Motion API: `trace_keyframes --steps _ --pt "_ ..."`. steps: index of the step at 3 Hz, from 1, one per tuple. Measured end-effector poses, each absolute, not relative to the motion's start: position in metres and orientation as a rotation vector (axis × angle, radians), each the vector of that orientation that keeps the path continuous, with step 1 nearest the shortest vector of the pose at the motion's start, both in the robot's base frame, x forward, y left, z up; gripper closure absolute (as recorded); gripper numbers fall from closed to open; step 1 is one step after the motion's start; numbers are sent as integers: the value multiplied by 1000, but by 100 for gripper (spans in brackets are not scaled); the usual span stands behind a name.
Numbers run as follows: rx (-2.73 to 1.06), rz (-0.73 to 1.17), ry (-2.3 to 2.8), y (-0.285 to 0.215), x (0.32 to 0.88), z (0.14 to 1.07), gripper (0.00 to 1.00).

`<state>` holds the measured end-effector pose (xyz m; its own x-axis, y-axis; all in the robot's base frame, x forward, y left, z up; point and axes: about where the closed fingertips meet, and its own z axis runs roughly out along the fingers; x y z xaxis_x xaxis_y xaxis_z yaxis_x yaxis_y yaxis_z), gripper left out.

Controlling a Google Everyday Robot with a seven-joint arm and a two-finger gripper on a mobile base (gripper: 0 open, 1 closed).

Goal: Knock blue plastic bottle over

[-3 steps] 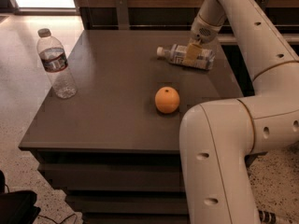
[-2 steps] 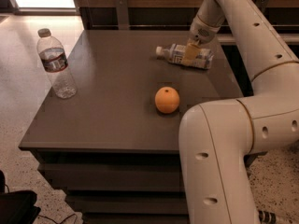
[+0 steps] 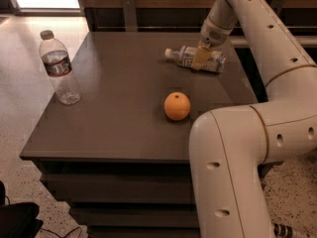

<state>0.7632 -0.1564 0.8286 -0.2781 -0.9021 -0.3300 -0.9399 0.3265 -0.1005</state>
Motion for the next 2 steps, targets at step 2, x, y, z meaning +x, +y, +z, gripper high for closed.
trace_keyframes --steps 2 --pt "-1629 151 2256 -152 773 823 0"
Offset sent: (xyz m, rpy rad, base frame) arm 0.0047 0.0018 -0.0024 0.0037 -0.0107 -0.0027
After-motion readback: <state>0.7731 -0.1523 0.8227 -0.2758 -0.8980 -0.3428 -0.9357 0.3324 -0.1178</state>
